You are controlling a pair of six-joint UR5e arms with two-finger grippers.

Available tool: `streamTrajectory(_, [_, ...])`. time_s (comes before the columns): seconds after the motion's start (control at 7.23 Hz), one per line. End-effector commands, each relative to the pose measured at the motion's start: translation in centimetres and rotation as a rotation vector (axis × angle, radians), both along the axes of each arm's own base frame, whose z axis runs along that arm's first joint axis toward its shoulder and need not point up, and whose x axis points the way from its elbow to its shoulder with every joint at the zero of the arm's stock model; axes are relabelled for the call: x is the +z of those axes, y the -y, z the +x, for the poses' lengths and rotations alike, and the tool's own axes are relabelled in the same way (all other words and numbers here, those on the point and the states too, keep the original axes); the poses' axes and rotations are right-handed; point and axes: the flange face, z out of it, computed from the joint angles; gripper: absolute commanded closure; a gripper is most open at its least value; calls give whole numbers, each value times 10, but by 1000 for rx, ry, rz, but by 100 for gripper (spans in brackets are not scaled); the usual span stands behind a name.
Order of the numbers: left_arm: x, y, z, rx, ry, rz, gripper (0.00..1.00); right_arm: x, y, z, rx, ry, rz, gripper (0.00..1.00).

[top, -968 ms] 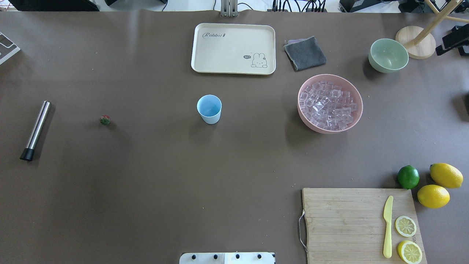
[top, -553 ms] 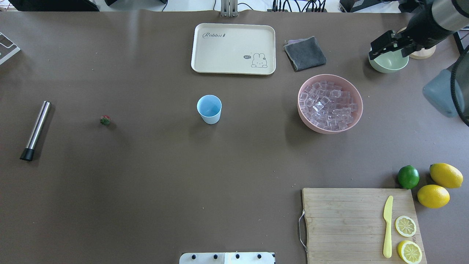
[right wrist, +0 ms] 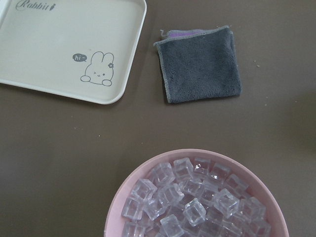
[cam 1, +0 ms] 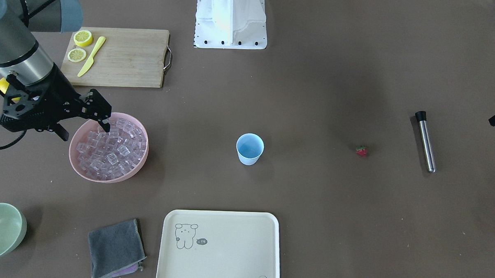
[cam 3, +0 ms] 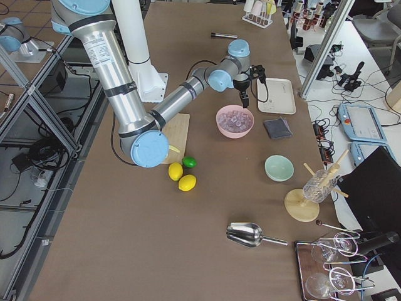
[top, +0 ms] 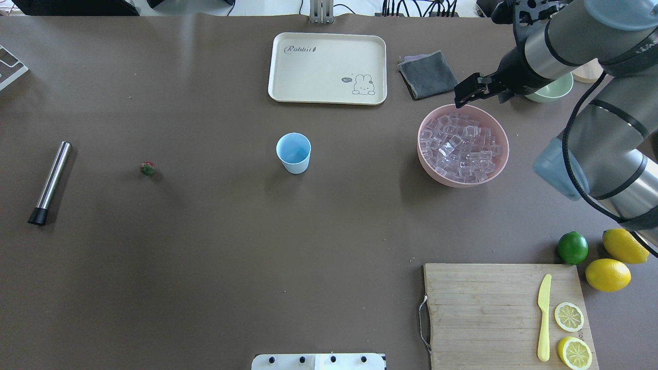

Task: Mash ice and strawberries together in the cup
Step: 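Move the right gripper over the pink bowl of ice cubes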

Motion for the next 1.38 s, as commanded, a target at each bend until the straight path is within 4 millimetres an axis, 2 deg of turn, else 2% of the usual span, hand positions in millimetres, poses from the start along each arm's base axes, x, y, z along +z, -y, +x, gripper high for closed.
streamTrajectory(0.0, [-2, 1, 0, 1, -2, 15, 3, 20, -1, -42, 10, -77, 1, 1])
streamTrajectory(0.28, [-1, 11, 2, 4, 0, 17, 3, 34, -6, -70, 0, -119, -3, 2])
streamTrajectory(0.97, [2, 13, 5, 13, 1, 20, 3, 56, 1, -81, -12, -115, 0, 15])
streamTrajectory(1.11, [3, 12, 4, 10, 1, 20, 3, 63, 3, -84, -15, -115, 1, 21])
streamTrajectory(1.24, [2, 11, 5, 13, 1, 22, 3, 76, 4, -94, -23, -126, -5, 21])
